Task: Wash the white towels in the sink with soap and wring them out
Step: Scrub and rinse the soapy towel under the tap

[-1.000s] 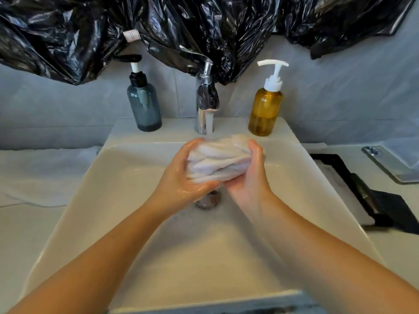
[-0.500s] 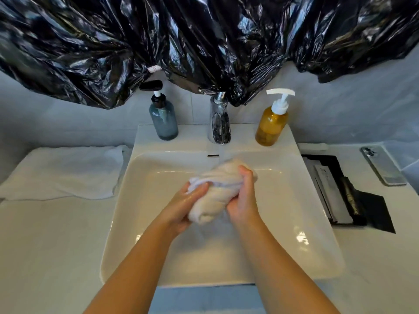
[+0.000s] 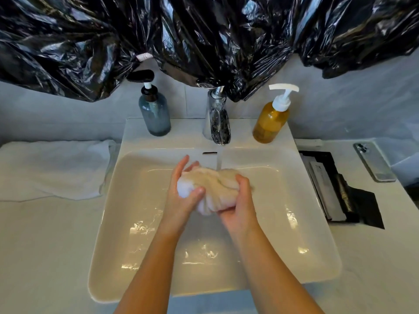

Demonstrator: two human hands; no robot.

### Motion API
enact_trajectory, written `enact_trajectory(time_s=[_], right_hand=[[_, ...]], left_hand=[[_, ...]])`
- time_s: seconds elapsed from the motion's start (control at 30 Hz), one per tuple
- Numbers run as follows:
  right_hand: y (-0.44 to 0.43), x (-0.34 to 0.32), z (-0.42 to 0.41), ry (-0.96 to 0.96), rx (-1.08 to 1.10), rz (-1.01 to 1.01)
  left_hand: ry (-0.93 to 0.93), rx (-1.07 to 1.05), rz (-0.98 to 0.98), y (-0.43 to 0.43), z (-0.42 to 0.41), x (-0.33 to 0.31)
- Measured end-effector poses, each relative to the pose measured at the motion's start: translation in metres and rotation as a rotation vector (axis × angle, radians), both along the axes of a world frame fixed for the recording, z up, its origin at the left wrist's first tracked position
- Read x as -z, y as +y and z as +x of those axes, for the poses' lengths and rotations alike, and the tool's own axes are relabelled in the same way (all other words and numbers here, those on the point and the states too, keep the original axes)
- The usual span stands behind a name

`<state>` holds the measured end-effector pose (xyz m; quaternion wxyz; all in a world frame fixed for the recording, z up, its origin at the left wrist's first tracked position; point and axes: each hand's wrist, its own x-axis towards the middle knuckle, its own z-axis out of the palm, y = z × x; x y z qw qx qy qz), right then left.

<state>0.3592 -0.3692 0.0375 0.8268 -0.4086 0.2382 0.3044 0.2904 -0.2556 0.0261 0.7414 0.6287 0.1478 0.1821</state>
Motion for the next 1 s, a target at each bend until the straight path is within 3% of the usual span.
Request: enact_trajectory(time_s=[0.2,0.33,0.53,0.67,0.77,0.87,1.0], right_hand=[[-0.008,0.010,-0.004,-0.281,-0.027,-0.130],[-0.018,0.014,-0.010,-0.593,-0.143,-0.250],[-0.020,0.002,-0.018,-0.535,-0.182,-0.090],[-0.022,0.000,-0.021,-0.322,-0.128,0.000],[-0.027,0.000,-0.022,-0.054,-0.123,0.093],[-0.029,0.003,-0.024,0.234,-0.198,0.235],[-0.029,0.007,-0.019,0.227,-0.229,0.223]], left_hand=[[0.206,-0.260,-0.299,-0.019,0.004,0.001],[0.233,-0.190,-0.703,-0.030,0.001,0.003],[0.203,-0.100,-0.812,-0.025,-0.017,0.001],[0.129,-0.146,-0.550,-0.020,-0.027,-0.005],[0.104,-0.209,-0.017,-0.020,-0.032,-0.018],[-0.011,-0.052,0.481,-0.021,-0.037,-0.030],[-0.036,0.248,0.834,-0.010,-0.039,-0.029]])
